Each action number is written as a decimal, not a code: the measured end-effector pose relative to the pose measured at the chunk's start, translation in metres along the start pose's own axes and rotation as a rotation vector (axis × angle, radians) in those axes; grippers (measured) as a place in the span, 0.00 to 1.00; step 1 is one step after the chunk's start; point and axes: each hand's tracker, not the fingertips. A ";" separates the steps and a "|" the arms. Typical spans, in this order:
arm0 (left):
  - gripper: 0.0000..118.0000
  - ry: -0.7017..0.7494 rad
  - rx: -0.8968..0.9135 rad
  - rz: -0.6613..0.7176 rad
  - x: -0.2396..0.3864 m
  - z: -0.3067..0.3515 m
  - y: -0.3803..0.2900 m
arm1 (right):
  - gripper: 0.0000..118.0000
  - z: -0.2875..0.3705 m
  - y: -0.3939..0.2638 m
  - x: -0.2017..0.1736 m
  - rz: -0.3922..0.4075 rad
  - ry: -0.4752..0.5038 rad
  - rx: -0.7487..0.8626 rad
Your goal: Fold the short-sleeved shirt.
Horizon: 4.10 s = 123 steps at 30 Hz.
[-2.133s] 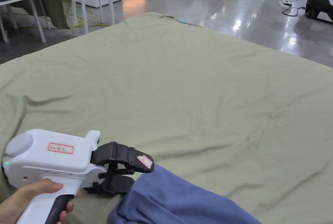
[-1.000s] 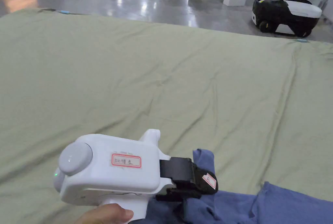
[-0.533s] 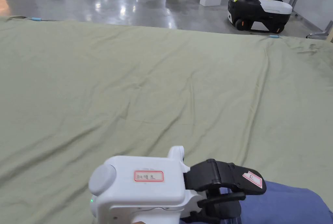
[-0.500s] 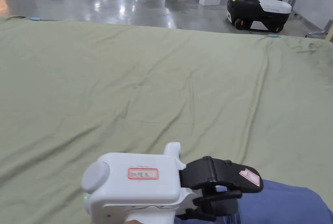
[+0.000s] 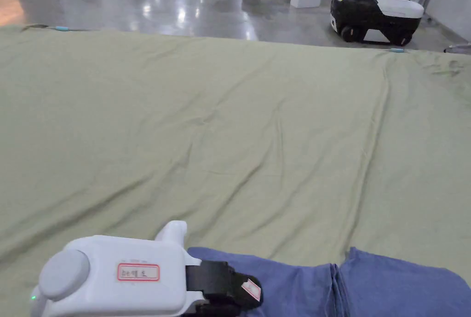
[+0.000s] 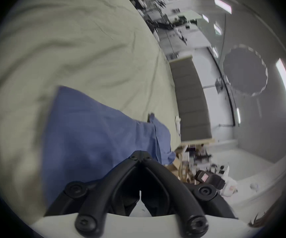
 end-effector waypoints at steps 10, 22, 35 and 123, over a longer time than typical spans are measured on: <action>0.00 -0.085 -0.268 0.081 0.005 -0.131 -0.013 | 0.03 0.011 -0.004 -0.003 -0.015 -0.023 0.016; 0.00 -0.321 0.041 -0.206 0.045 0.050 0.009 | 0.03 0.002 0.002 -0.022 0.033 -0.012 0.002; 0.87 -0.126 0.056 0.148 -0.095 0.074 -0.011 | 0.03 -0.031 0.002 -0.046 0.074 0.018 -0.081; 0.02 -0.309 0.226 -0.084 0.022 0.094 -0.009 | 0.03 -0.166 0.032 -0.055 0.052 0.284 -0.216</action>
